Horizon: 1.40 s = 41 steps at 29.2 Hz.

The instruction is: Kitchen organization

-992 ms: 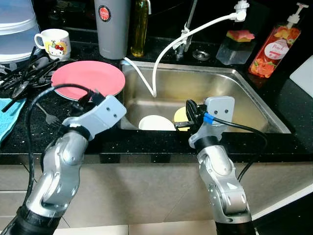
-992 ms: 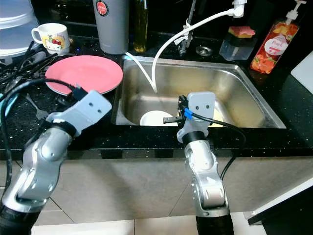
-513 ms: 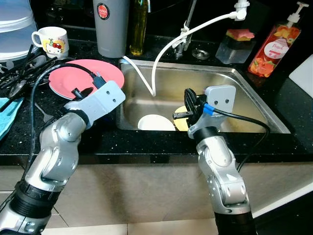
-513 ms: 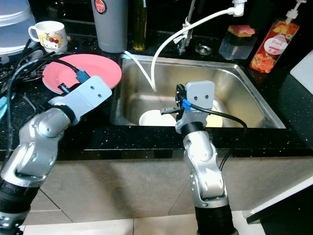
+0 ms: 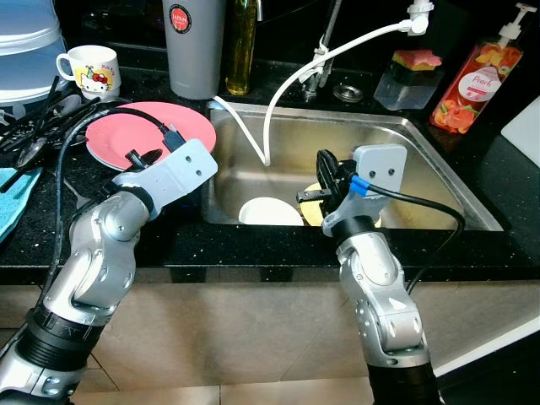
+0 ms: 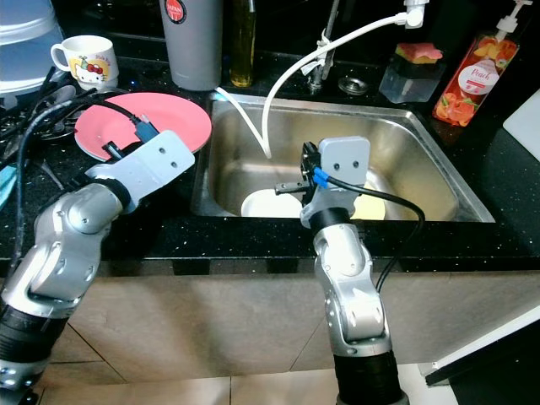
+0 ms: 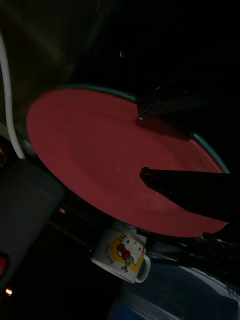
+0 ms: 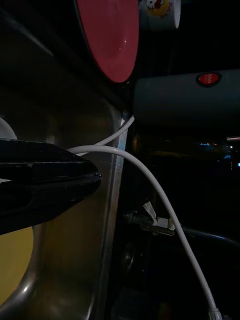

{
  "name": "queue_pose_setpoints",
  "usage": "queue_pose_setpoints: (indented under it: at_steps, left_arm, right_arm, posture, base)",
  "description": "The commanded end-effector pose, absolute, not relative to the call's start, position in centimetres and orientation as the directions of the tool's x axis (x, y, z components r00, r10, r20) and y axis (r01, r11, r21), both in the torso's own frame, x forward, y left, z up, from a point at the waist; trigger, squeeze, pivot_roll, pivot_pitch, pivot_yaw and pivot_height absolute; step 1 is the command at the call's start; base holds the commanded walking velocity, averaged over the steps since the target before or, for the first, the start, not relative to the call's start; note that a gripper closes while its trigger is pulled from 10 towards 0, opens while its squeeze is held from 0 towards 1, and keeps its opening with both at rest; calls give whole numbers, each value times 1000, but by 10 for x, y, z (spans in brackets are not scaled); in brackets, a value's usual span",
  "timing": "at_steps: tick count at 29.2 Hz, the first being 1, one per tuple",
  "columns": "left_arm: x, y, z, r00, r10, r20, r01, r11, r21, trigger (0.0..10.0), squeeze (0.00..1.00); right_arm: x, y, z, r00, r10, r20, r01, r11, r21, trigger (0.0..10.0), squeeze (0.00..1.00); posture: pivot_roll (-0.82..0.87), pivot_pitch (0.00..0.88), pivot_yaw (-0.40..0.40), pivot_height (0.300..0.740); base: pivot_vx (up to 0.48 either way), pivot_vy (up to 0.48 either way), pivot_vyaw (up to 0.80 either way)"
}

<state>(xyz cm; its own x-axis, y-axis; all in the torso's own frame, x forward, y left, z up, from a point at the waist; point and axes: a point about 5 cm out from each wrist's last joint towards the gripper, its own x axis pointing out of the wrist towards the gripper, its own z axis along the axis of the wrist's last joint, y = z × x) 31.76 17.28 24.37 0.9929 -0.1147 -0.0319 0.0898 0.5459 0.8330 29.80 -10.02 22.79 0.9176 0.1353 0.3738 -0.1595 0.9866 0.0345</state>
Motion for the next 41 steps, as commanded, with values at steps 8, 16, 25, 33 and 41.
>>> queue_pose_setpoints:
  at_steps: [8,16,25,33,41]
  left_arm:
    - [310,151,287,938,-109,328,-151,725,672,10000,0]
    - [319,200,295,944,198,264,-285,893,349,10000,0]
    - [329,211,302,983,100,152,-154,903,401,10000,0]
    - [331,251,307,990,92,104,-135,827,546,10000,0]
    - [329,284,303,980,182,85,-187,670,718,10000,0]
  right_arm:
    - [302,-106,235,917,55,394,-94,992,82,10000,0]
    - [303,-106,231,921,56,386,-93,993,77,10000,0]
    - [305,-103,229,920,62,386,-99,992,75,10000,0]
    - [303,-104,226,922,66,382,-101,992,73,10000,0]
    - [305,-104,227,920,72,386,-108,992,72,10000,0]
  posture:
    - [227,50,-124,740]
    - [243,41,-131,740]
    - [256,26,-121,740]
    - [264,23,-128,740]
    - [258,24,-133,740]
  base:
    - [0,0,0]
    - [0,0,0]
    - [0,0,0]
    - [0,0,0]
    - [0,0,0]
